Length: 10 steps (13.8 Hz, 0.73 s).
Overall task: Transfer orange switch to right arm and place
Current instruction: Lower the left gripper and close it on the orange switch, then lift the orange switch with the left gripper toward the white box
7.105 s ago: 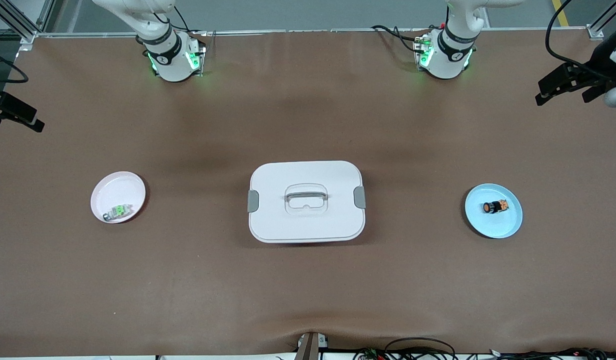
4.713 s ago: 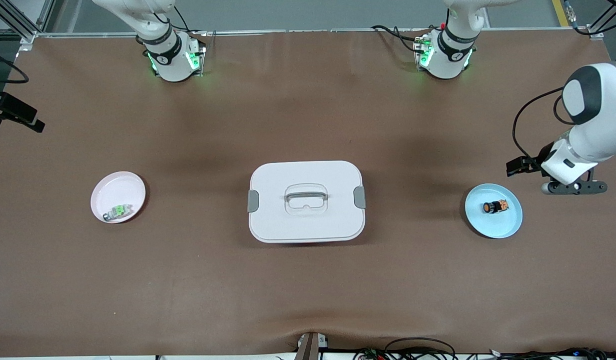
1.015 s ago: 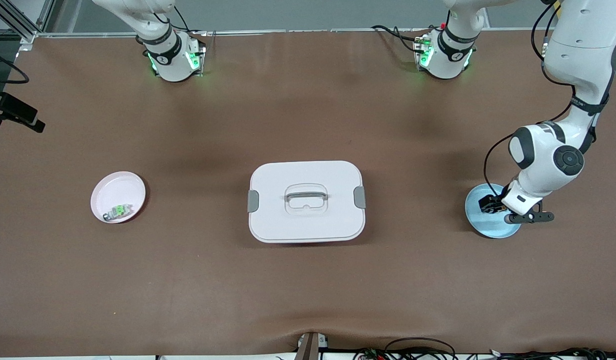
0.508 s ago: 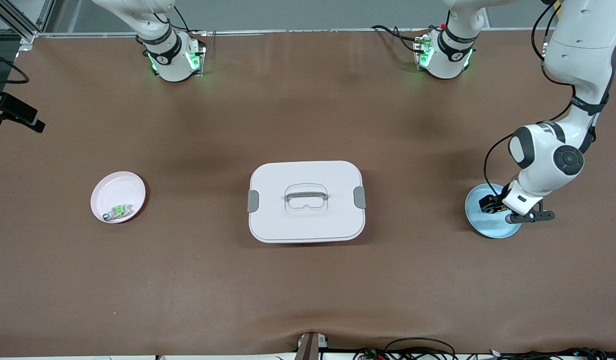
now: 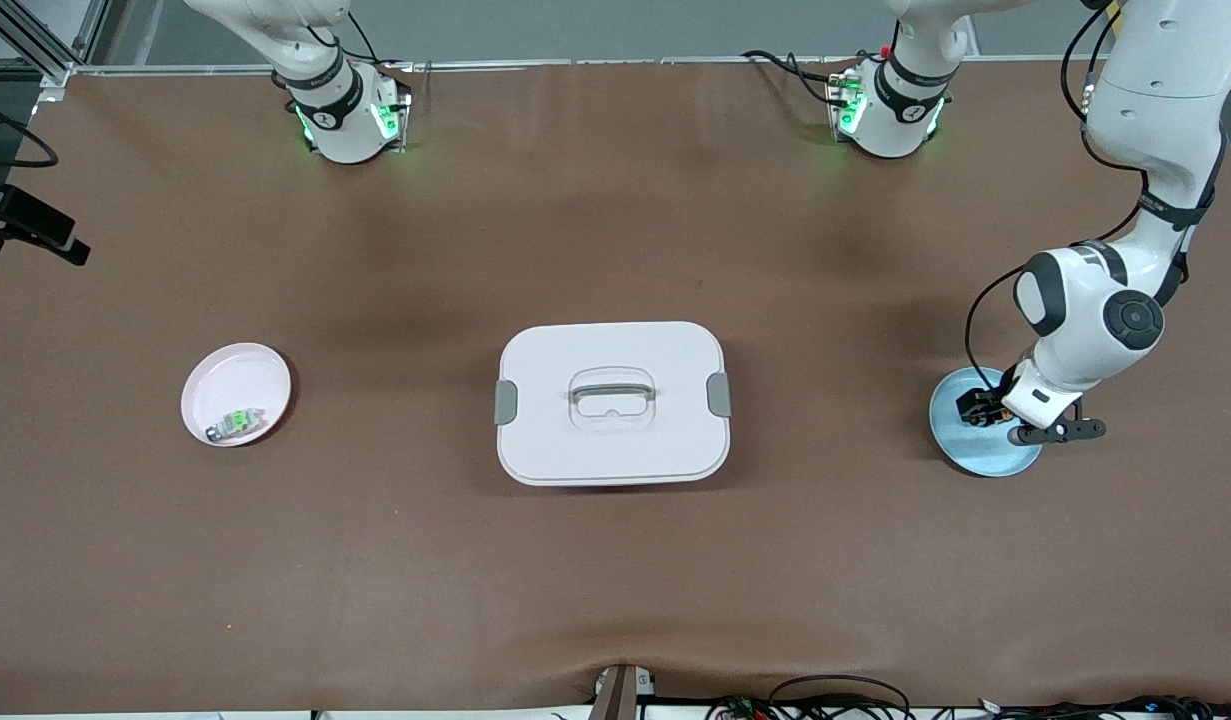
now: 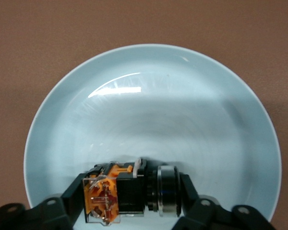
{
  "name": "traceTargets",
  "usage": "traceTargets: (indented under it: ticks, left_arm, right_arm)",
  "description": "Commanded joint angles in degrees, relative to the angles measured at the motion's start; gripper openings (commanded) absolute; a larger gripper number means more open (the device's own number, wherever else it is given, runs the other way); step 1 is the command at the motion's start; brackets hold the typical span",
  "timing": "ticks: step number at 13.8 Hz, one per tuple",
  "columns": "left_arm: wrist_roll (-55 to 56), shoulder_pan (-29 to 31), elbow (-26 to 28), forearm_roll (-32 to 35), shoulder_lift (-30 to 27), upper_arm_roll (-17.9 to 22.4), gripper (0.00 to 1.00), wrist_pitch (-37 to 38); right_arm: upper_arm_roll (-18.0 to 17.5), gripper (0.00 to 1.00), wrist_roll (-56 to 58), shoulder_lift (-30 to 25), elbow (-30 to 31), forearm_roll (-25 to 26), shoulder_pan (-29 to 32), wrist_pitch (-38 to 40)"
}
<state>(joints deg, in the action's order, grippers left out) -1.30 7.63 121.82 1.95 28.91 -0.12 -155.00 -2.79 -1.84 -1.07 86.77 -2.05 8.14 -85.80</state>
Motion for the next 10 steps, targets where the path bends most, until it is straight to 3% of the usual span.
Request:
traceTargets:
  ticks: [1, 3, 4, 5, 10]
  left_arm:
    - [0.7, 0.5, 1.0, 0.1, -1.1, -0.4, 0.49, -0.2]
    - [0.9, 0.4, 1.0, 0.2, -1.8, -0.4, 0.16, -0.2]
    - [1.0, 0.4, 0.9, 0.1, -2.7, -0.5, 0.05, 0.9]
    - [0.9, 0.4, 0.4, 0.1, -3.9, -0.5, 0.00, 3.5]
    - [5.6, 0.4, -3.0, 0.0, -8.4, -3.4, 0.00, 13.6]
  right_arm:
    - [-0.5, 1.00, 0.4, 0.4, -0.9, 0.8, 0.4, 0.5]
    - [-0.5, 1.00, 0.4, 0.4, -0.9, 0.8, 0.4, 0.5]
    - [-0.5, 1.00, 0.4, 0.4, -0.9, 0.8, 0.4, 0.5]
    - [-0.5, 1.00, 0.4, 0.4, -0.9, 0.8, 0.4, 0.5]
    - [-0.5, 1.00, 0.4, 0.4, -0.9, 0.8, 0.4, 0.5]
